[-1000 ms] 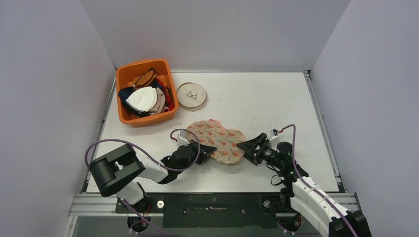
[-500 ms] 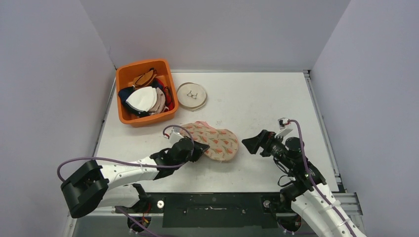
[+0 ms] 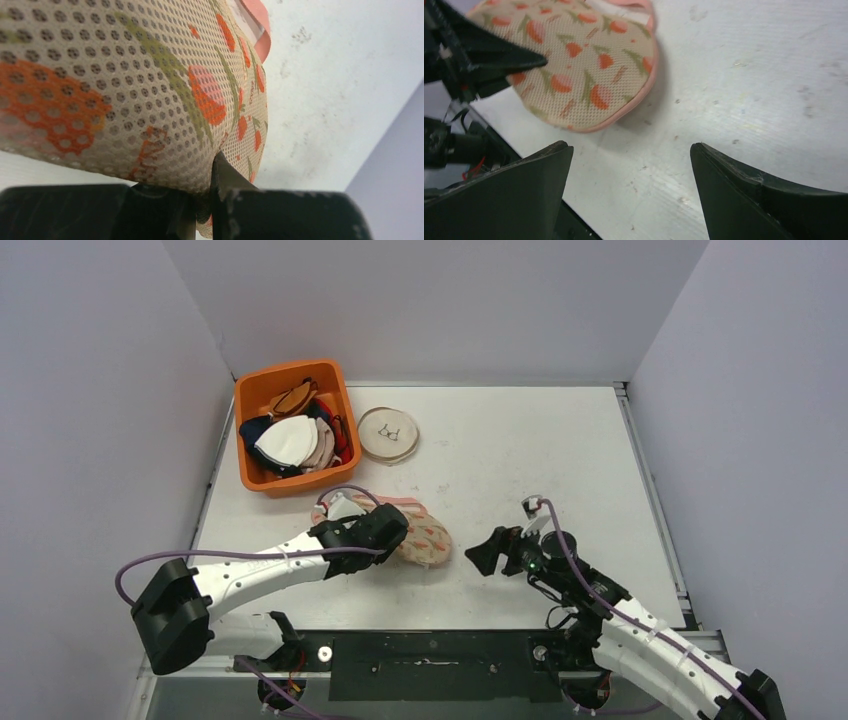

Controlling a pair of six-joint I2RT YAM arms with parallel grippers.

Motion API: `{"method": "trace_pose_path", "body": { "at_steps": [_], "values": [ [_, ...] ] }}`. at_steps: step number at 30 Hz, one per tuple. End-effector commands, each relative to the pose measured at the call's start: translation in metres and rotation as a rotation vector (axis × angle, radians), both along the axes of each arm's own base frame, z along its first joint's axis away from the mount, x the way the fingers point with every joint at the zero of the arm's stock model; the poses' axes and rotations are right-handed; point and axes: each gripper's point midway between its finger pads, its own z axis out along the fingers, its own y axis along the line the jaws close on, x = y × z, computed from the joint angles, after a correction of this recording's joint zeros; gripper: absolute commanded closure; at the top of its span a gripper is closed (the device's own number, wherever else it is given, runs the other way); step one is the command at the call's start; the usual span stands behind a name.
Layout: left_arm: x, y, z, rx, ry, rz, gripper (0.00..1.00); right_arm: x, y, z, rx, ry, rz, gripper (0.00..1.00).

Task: Unzip the laundry bag and remove the bra
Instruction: Unzip the laundry bag at the center of the board.

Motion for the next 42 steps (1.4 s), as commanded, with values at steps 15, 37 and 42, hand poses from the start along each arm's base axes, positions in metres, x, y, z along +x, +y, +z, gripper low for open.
{"method": "trace_pose_path", "body": {
  "at_steps": [15,37,42],
  "values": [
    [-0.002,-0.014,0.018,-0.171,0.007,0.02,1.0,-0.045,0.099,0.016,0.217,-0.107,0.302,0.27],
    [-0.002,-0.017,0.004,-0.269,0.086,0.047,1.0,-0.051,0.108,0.001,0.227,-0.087,0.325,0.28],
    [-0.002,-0.016,0.003,-0.276,0.089,0.05,1.0,-0.061,0.106,-0.002,0.194,-0.086,0.38,0.3]
  ]
}}
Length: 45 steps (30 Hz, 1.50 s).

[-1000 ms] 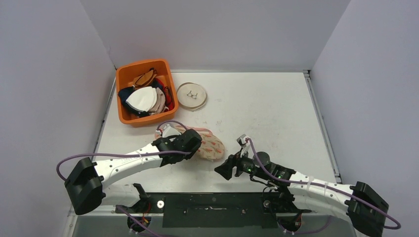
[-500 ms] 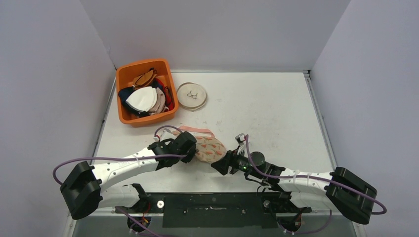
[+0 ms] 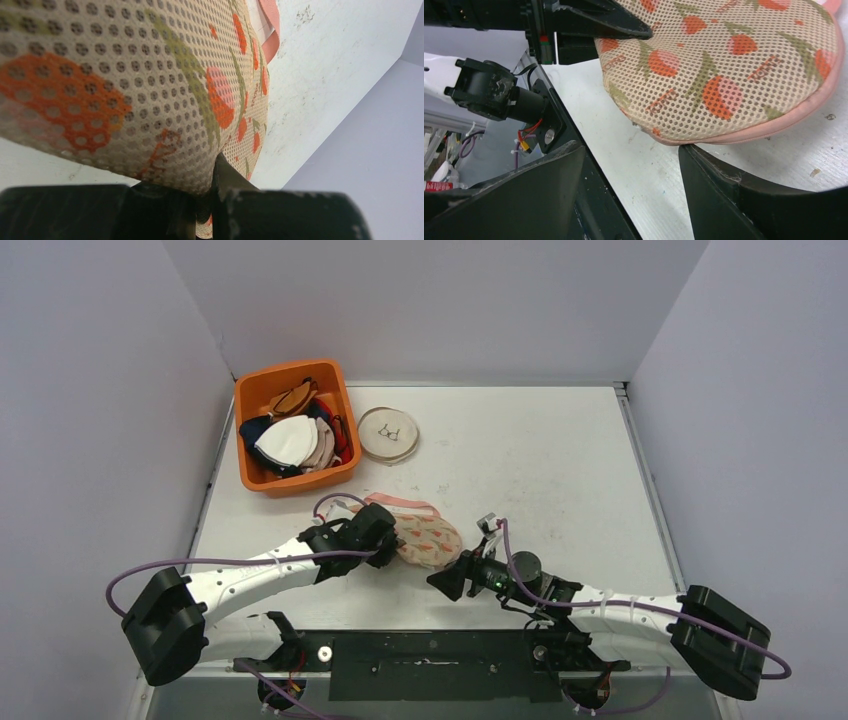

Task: Unzip the laundry bag and remove the bra
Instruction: Unzip the laundry bag at the center of the board.

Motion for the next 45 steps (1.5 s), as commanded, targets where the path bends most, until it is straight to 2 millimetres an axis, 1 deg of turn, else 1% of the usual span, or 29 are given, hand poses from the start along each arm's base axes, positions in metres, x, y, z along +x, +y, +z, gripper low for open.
{"method": "trace_pose_path", "body": {
  "at_steps": [1,6,10,15,20,27,29,33,36,45],
  "values": [
    [0.009,-0.012,0.014,-0.087,-0.033,0.012,1.0,-0.01,0.007,0.015,0.026,-0.057,0.081,0.31],
    [0.007,-0.015,0.012,-0.1,-0.025,0.002,1.0,-0.006,0.008,0.005,0.001,-0.038,0.065,0.37],
    [0.005,-0.016,0.012,-0.111,-0.023,0.0,1.0,0.004,0.008,0.009,0.028,-0.046,0.007,0.41],
    [0.004,-0.016,0.011,-0.117,-0.02,-0.002,1.0,0.012,0.007,0.014,0.062,-0.068,-0.041,0.43],
    [0.004,-0.017,0.011,-0.124,-0.019,-0.004,1.0,0.015,0.005,0.018,0.083,-0.085,-0.058,0.47],
    [0.004,-0.019,0.009,-0.128,-0.012,-0.007,1.0,0.014,0.006,0.02,0.095,-0.097,-0.053,0.56],
    [0.003,-0.019,0.008,-0.129,-0.011,-0.005,1.0,0.013,0.007,0.021,0.104,-0.102,-0.042,0.56],
    [0.004,-0.021,0.008,-0.135,-0.009,-0.007,1.0,0.012,0.009,0.024,0.121,-0.11,-0.036,0.53],
    [0.003,-0.023,0.007,-0.141,-0.005,-0.01,1.0,0.013,0.011,0.022,0.116,-0.116,-0.041,0.53],
    [0.003,-0.028,0.007,-0.165,-0.003,-0.015,1.0,0.017,0.009,0.022,0.111,-0.158,-0.081,0.61]
  ]
}}
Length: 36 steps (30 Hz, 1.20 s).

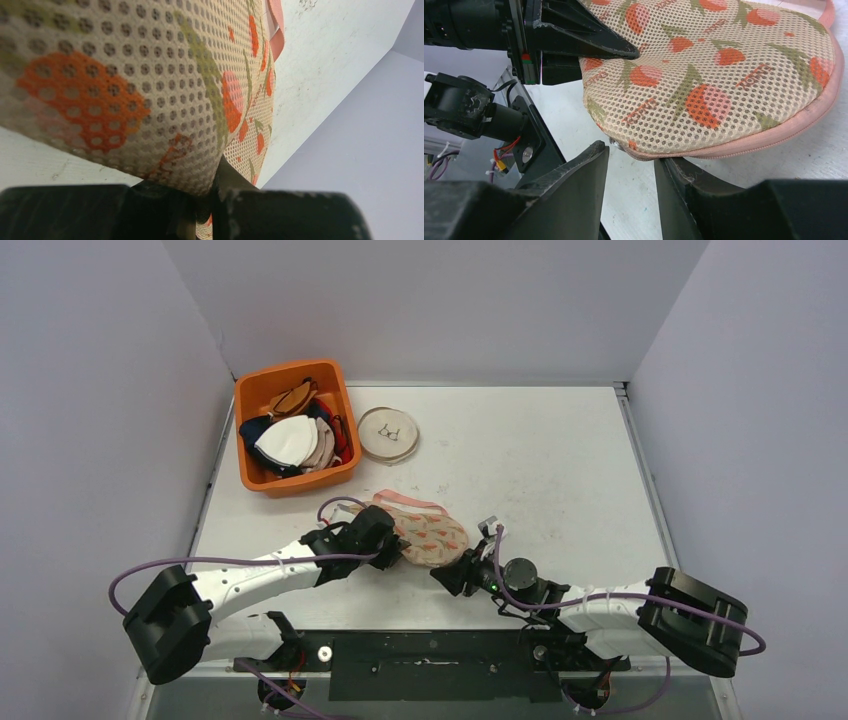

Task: Unzip the laundry bag and remove the bra
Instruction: Unzip the laundry bag at the center of the board.

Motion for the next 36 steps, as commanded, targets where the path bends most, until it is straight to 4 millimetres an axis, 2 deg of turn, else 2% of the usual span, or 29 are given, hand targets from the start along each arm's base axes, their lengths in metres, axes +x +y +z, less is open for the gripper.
{"method": "trace_pose_path", "body": {
  "at_steps": [1,19,27,36],
  "values": [
    [0.005,-0.015,0.012,-0.075,-0.022,-0.01,1.0,0.006,0.008,0.033,0.103,-0.094,-0.013,0.63],
    [0.005,-0.016,0.007,-0.066,-0.013,-0.009,1.0,0.002,0.003,0.038,0.116,-0.108,-0.014,0.86],
    [0.005,-0.015,0.006,-0.061,-0.011,-0.007,1.0,0.0,-0.002,0.035,0.109,-0.104,-0.014,0.9],
    [0.005,-0.014,0.005,-0.059,-0.011,-0.006,1.0,0.006,-0.011,0.026,0.069,-0.091,-0.069,0.95]
  ]
}}
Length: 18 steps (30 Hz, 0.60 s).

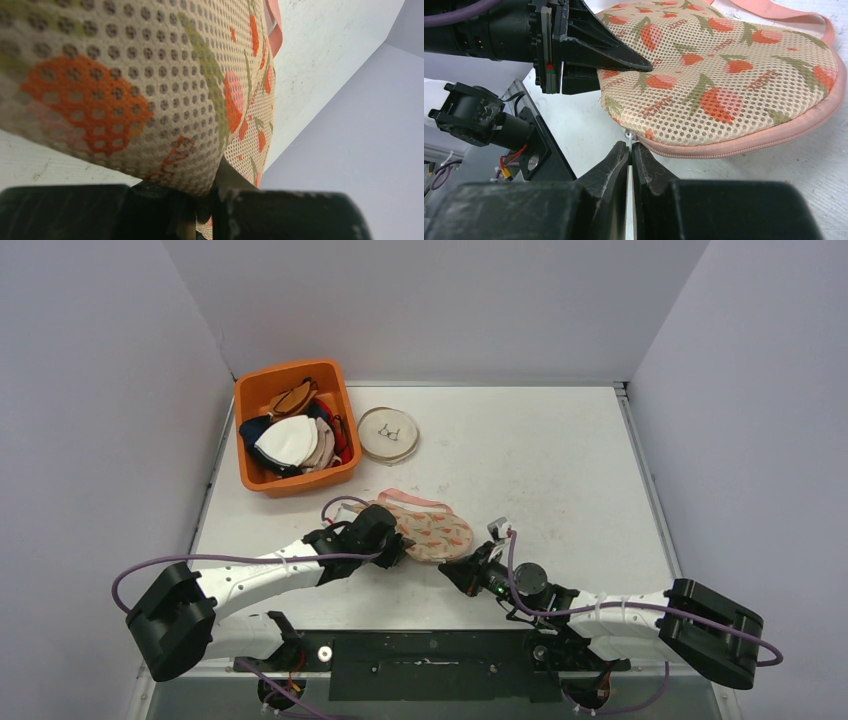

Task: Unzip the laundry bag and remove the bra
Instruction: Unzip the laundry bag at the center of the board.

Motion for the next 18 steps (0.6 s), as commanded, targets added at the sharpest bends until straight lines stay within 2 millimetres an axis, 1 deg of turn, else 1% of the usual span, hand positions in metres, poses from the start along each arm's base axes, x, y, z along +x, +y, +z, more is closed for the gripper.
{"method": "trace_pose_path", "body": {
  "at_steps": [1,9,18],
  "values": [
    [0.003,-0.004,0.004,-0.024,-0.011,0.003,1.0,0.004,-0.004,0.009,0.021,-0.027,-0.034,0.95],
    [0.001,-0.005,0.002,-0.027,-0.009,-0.002,1.0,0.011,-0.015,-0.013,-0.063,0.024,-0.105,0.95],
    [0.001,-0.004,0.001,-0.027,-0.011,0.0,1.0,0.018,-0.028,-0.025,-0.123,0.05,-0.176,0.95]
  ]
}}
